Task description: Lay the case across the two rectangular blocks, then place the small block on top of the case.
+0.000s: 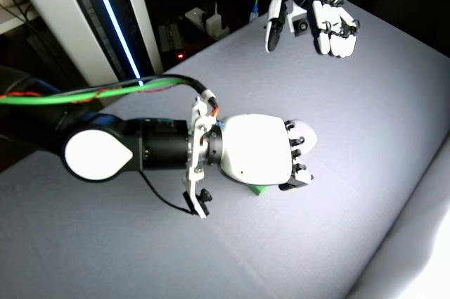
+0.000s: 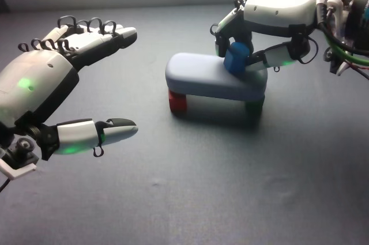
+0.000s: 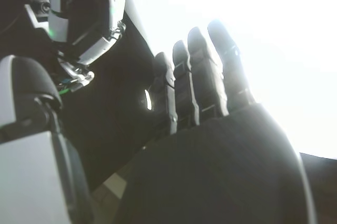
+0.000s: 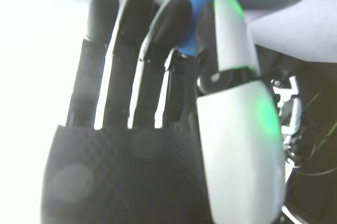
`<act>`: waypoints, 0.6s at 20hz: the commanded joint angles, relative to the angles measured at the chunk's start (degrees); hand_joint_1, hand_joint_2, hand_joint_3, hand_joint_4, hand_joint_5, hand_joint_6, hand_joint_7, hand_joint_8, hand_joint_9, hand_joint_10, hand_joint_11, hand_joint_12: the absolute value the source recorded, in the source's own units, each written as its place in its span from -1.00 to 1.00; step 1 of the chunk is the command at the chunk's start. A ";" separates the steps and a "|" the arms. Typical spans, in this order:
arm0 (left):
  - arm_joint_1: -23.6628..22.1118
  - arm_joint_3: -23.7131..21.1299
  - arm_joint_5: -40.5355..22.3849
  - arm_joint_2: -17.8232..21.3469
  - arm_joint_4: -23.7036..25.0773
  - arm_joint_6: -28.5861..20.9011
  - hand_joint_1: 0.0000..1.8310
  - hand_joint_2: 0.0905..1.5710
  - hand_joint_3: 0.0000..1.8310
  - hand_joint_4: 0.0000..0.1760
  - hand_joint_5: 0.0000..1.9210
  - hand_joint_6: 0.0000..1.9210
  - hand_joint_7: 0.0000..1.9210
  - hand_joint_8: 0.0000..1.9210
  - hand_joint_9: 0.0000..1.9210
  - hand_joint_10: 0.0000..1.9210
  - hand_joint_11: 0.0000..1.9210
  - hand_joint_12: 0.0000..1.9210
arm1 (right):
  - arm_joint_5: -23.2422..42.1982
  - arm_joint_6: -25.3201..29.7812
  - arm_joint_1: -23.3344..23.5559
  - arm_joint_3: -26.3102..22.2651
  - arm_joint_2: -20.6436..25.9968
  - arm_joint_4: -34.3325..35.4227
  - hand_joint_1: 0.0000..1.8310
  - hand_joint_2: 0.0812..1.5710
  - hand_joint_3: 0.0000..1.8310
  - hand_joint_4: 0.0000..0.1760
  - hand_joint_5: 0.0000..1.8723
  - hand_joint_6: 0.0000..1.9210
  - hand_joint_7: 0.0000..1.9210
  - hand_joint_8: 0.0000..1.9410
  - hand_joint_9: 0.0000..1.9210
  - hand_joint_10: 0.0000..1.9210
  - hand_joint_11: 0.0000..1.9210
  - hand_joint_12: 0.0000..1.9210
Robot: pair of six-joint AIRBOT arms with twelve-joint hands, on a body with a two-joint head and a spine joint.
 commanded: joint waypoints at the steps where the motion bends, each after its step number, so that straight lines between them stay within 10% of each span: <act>1: -0.53 0.31 -7.11 -0.16 0.49 -0.29 0.00 0.13 -1.00 -0.76 -0.61 -1.00 -0.66 -1.00 -0.67 -1.00 -1.00 -0.15 | 3.36 -0.10 0.75 0.25 0.05 1.18 0.33 0.40 -1.00 -0.98 -0.04 0.25 0.05 -0.07 -0.18 -0.06 -0.50 0.50; 7: -0.70 0.45 -7.03 -0.37 0.60 -0.45 0.00 0.13 -1.00 -0.66 -0.61 -1.00 -0.67 -1.00 -0.67 -1.00 -1.00 -0.19 | 2.64 -0.10 0.75 0.40 -0.08 0.54 0.29 0.47 -1.00 -0.68 -0.09 0.19 -0.10 0.25 -0.21 -0.30 -0.49 0.40; 8: -0.73 0.48 -7.03 -0.40 0.60 -0.50 0.00 0.13 -1.00 -0.75 -0.61 -1.00 -0.66 -1.00 -0.67 -1.00 -1.00 -0.19 | 2.50 -0.10 0.76 0.40 -0.08 0.42 0.26 0.44 -1.00 -1.00 -0.05 0.15 -0.25 -0.22 -0.27 -0.32 -0.53 0.39; 9: -0.75 0.50 -7.03 -0.43 0.60 -0.55 0.00 0.14 -1.00 -0.71 -0.62 -1.00 -0.67 -1.00 -0.67 -1.00 -1.00 -0.21 | 2.33 -0.10 0.76 0.40 -0.08 0.37 0.28 0.33 -1.00 -1.00 -0.19 -0.40 -0.26 -0.43 -0.31 -0.30 -0.59 0.41; 12: -0.76 0.50 -7.04 -0.43 0.62 -0.64 0.00 0.14 -1.00 -0.70 -0.62 -1.00 -0.66 -1.00 -0.68 -1.00 -1.00 -0.22 | 2.11 -0.10 0.77 0.43 -0.08 0.32 0.29 0.29 -1.00 -1.00 -0.15 -0.94 -0.23 -0.77 -0.36 -0.37 -0.65 0.35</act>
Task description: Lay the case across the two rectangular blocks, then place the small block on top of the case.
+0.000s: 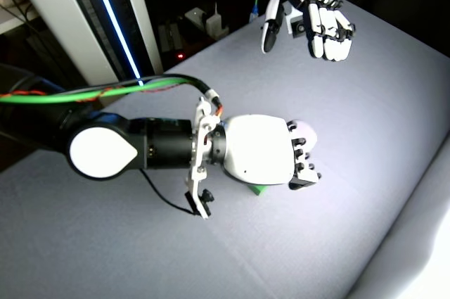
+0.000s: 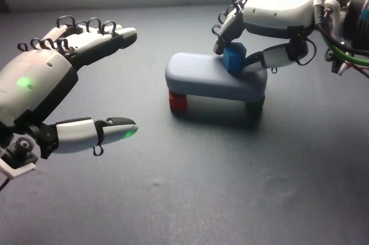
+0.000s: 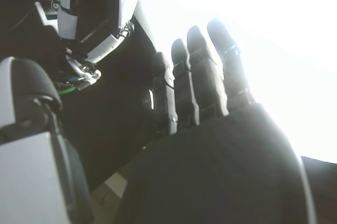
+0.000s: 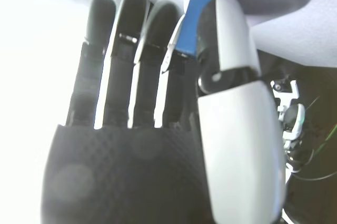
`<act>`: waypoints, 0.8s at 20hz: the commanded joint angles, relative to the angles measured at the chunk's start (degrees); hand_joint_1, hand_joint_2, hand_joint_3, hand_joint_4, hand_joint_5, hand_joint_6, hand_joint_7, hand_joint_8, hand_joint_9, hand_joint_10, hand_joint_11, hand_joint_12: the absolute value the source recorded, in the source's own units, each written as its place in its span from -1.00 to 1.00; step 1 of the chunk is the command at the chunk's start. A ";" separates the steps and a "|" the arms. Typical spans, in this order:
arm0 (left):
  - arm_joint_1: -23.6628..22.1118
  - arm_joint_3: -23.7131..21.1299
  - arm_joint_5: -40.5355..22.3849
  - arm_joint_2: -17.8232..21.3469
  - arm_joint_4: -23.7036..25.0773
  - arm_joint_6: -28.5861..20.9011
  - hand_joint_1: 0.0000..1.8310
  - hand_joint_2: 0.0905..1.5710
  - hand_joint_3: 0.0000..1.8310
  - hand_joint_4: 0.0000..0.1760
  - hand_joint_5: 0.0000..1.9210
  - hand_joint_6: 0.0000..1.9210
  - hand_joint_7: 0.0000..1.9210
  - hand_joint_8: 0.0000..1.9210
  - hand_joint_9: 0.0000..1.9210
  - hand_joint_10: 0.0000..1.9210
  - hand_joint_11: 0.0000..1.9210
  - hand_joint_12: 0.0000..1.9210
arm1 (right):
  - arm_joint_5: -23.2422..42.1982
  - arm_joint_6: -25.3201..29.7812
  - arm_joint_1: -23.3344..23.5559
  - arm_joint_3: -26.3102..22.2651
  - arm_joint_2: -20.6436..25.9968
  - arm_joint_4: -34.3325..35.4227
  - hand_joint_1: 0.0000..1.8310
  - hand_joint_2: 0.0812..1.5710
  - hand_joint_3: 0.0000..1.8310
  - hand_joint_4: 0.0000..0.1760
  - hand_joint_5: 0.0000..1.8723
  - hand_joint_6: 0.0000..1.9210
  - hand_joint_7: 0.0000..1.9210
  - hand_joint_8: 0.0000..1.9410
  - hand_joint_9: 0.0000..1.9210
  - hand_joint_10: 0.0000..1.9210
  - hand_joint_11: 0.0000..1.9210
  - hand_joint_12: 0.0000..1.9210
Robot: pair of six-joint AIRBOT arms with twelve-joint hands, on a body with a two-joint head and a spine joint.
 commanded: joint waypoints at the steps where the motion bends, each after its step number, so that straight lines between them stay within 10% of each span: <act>1: -0.71 0.26 -7.17 -0.45 0.77 -0.37 -0.02 0.14 -1.00 -0.69 -0.62 -1.00 -0.66 -1.00 -0.67 -1.00 -1.00 -0.20 | 3.52 -0.10 0.69 0.31 0.10 1.48 0.30 0.29 -1.00 -1.00 -0.16 -0.98 -0.26 -0.85 -0.38 -0.44 -0.66 0.30; 6: -0.81 0.25 -7.20 -0.50 0.78 -0.43 0.00 0.15 -1.00 -0.86 -0.63 -1.00 -0.67 -1.00 -0.67 -1.00 -1.00 -0.22 | 3.31 -0.10 1.08 0.28 0.11 1.47 0.24 0.30 -1.00 -1.00 -0.27 -1.00 -0.30 -1.00 -0.31 -0.83 -0.69 0.19; 16: -0.81 -0.10 -7.71 -0.48 0.79 -0.49 0.00 0.15 -1.00 -0.93 -0.61 -1.00 -0.66 -1.00 -0.67 -1.00 -1.00 -0.21 | 3.29 -0.09 2.36 -1.08 0.64 1.67 0.29 0.35 -1.00 -0.78 -0.50 -1.00 -0.45 -1.00 -0.43 -0.99 -0.89 0.18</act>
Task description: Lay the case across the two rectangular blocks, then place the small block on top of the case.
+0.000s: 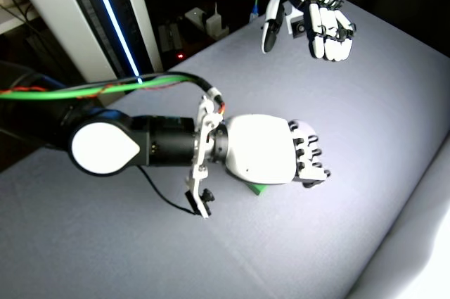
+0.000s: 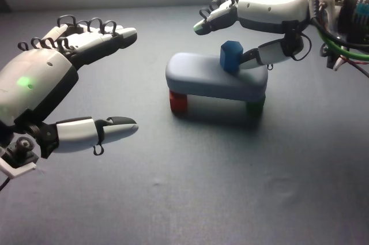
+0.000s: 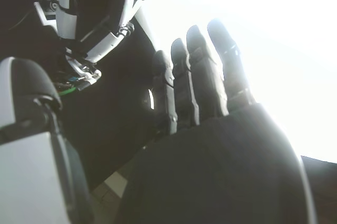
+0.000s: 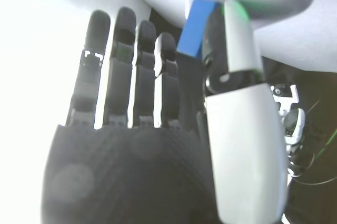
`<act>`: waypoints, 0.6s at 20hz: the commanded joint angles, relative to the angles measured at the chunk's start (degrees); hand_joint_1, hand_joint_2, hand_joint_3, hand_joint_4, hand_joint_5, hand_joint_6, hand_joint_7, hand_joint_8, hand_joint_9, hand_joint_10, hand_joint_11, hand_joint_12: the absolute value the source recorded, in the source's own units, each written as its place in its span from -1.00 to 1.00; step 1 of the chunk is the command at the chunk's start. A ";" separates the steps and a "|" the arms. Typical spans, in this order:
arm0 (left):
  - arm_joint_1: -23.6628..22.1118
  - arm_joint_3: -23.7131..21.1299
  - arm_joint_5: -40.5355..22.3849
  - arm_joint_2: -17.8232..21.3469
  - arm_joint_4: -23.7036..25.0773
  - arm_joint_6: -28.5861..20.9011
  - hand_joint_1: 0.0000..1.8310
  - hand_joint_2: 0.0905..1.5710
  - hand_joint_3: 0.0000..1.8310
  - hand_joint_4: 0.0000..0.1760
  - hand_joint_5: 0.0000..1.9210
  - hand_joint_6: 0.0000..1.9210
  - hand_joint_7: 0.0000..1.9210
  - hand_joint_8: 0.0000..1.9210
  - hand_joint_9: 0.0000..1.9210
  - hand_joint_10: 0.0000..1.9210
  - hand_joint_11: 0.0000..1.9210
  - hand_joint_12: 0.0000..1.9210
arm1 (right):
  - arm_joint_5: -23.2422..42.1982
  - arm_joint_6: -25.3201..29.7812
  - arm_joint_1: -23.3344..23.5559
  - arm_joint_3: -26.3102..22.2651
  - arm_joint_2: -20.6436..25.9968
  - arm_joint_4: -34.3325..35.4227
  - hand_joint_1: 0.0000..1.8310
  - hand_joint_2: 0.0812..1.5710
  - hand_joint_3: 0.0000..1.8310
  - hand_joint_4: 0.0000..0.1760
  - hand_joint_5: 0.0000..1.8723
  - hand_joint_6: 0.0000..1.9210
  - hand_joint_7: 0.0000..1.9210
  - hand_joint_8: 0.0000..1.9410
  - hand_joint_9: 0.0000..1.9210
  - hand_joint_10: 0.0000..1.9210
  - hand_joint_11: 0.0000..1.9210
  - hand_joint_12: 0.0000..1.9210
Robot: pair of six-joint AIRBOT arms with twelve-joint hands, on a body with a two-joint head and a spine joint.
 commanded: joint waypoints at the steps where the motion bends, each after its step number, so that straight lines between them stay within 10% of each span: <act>1: -0.70 -0.14 -7.65 -0.46 0.72 -0.43 0.00 0.16 -1.00 -0.89 -0.62 -1.00 -0.67 -1.00 -0.68 -1.00 -1.00 -0.26 | 4.39 0.02 0.77 -0.20 0.87 2.06 0.27 0.34 -1.00 -0.63 -0.51 -1.00 -0.47 -1.00 -0.45 -1.00 -0.93 0.17; 12: -0.51 -0.60 -8.37 -0.40 0.69 -0.51 0.01 0.16 -1.00 -1.00 -0.62 -1.00 -0.66 -1.00 -0.66 -1.00 -1.00 -0.21 | 4.38 0.01 0.85 -2.15 4.66 2.08 0.24 0.34 -0.99 -0.79 -0.58 -1.00 -0.52 -1.00 -0.53 -1.00 -1.00 0.06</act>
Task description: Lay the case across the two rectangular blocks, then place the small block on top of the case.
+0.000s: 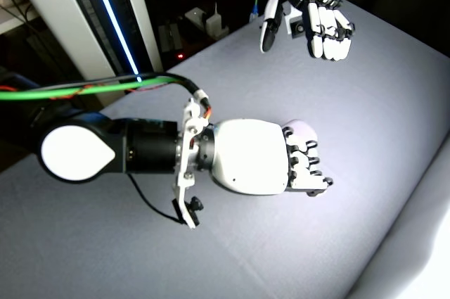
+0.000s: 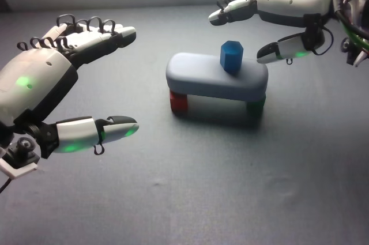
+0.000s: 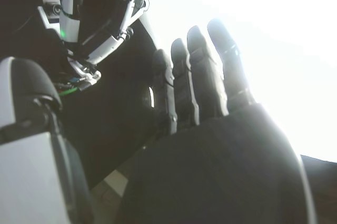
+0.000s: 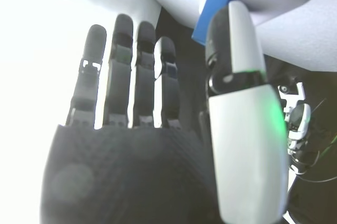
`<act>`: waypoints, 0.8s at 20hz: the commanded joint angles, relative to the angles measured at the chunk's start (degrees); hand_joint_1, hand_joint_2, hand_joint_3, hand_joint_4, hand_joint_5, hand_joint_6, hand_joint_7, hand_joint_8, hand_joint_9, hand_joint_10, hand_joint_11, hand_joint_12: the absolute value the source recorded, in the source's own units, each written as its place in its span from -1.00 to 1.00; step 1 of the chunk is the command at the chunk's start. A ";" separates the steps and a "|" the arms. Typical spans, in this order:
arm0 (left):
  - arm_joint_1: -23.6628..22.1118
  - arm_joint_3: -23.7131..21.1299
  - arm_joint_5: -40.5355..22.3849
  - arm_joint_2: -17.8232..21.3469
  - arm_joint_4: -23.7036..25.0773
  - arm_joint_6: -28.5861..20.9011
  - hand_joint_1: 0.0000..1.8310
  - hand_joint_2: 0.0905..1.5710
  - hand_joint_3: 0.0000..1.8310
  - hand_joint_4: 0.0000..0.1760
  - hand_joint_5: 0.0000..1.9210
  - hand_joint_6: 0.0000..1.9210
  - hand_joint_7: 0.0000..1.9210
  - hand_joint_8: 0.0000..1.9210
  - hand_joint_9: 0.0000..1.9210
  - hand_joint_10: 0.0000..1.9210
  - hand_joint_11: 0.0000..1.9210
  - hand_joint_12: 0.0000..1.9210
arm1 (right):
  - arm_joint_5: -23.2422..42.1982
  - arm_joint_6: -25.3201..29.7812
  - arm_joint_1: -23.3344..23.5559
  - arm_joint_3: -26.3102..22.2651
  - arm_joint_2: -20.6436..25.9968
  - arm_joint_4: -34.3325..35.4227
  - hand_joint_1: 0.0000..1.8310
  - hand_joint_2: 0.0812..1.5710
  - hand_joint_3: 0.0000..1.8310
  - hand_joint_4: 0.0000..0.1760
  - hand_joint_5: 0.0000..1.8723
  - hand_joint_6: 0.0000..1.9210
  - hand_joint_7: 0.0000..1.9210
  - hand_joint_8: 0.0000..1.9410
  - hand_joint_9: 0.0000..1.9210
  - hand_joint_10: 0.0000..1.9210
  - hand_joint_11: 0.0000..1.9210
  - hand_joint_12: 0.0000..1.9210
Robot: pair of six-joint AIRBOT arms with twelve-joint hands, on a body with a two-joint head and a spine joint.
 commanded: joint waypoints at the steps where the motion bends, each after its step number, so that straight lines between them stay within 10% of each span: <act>1: -0.48 -0.25 -7.67 -0.37 0.93 -0.38 0.02 0.16 -1.00 -1.00 -0.62 -1.00 -0.66 -1.00 -0.66 -1.00 -1.00 -0.21 | 4.57 0.00 0.85 -0.40 1.22 2.02 0.19 0.35 -0.99 -0.70 -0.60 -1.00 -0.54 -1.00 -0.56 -1.00 -0.96 0.06; 3: -0.39 -0.34 -7.92 -0.29 0.91 -0.38 0.02 0.16 -1.00 -0.97 -0.62 -1.00 -0.66 -1.00 -0.66 -1.00 -1.00 -0.24 | 6.21 -0.30 0.86 -1.75 2.80 2.93 0.12 0.36 -1.00 -0.89 -0.63 -1.00 -0.57 -1.00 -0.57 -1.00 -0.95 0.00; 7: 0.30 -0.74 -9.31 0.49 0.39 -0.42 -0.18 0.21 -0.99 -0.71 -0.66 -1.00 -0.66 -1.00 -0.69 -1.00 -1.00 -0.31 | 12.65 -4.53 0.84 -6.42 6.81 9.27 -0.06 0.40 -1.00 -0.33 -0.75 -1.00 -0.68 -1.00 -0.72 -1.00 -1.00 -0.30; 9: 0.79 -1.07 -10.49 1.29 0.08 -0.42 -0.26 0.26 -0.98 -0.96 -0.68 -1.00 -0.71 -1.00 -0.72 -1.00 -1.00 -0.32 | 16.90 -6.83 0.34 -9.34 9.77 12.61 -0.11 0.39 -1.00 -0.36 -0.74 -1.00 -0.65 -0.99 -0.70 -0.99 -1.00 -0.35; 12: 1.69 -1.57 -13.36 2.58 -0.25 -0.41 -0.93 0.41 -0.97 -0.53 -0.85 -1.00 -0.79 -1.00 -0.77 -1.00 -1.00 -0.26 | 29.39 -7.31 -6.68 -12.99 13.55 22.45 -0.20 0.40 -1.00 -0.32 -0.75 -1.00 -0.69 -1.00 -0.72 -1.00 -1.00 -0.34; 13: 1.76 -1.66 -13.88 2.86 -0.26 -0.40 -0.99 0.49 -0.97 -0.47 -0.91 -1.00 -0.85 -1.00 -0.81 -1.00 -1.00 -0.28 | 32.55 -7.84 -8.99 -13.75 14.11 25.20 -0.22 0.47 -0.99 -0.03 -0.76 -1.00 -0.72 -1.00 -0.74 -1.00 -1.00 -0.38; 14: 1.88 -1.82 -14.72 3.27 -0.26 -0.39 -1.00 0.51 -0.98 -0.02 -0.94 -1.00 -0.90 -1.00 -0.87 -1.00 -1.00 -0.38 | 36.98 -9.13 -12.19 -15.17 15.01 28.94 -0.28 0.51 -0.98 0.04 -0.79 -1.00 -0.74 -1.00 -0.75 -1.00 -1.00 -0.38; 15: 2.05 -2.01 -15.53 3.61 -0.26 -0.34 -1.00 0.43 -1.00 -0.54 -0.99 -1.00 -0.98 -1.00 -0.93 -1.00 -1.00 -0.46 | 40.22 -10.57 -15.02 -16.50 15.64 31.72 -0.47 0.58 -0.96 -0.17 -0.83 -0.99 -0.75 -1.00 -0.75 -1.00 -1.00 -0.36; 16: 2.34 -2.24 -16.38 3.96 -0.26 -0.29 -1.00 0.35 -1.00 -0.63 -1.00 -1.00 -1.00 -1.00 -0.99 -1.00 -1.00 -0.50 | 43.37 -11.97 -17.45 -17.88 16.23 34.30 -0.66 0.70 -0.97 -0.23 -0.84 -1.00 -0.76 -1.00 -0.74 -1.00 -1.00 -0.33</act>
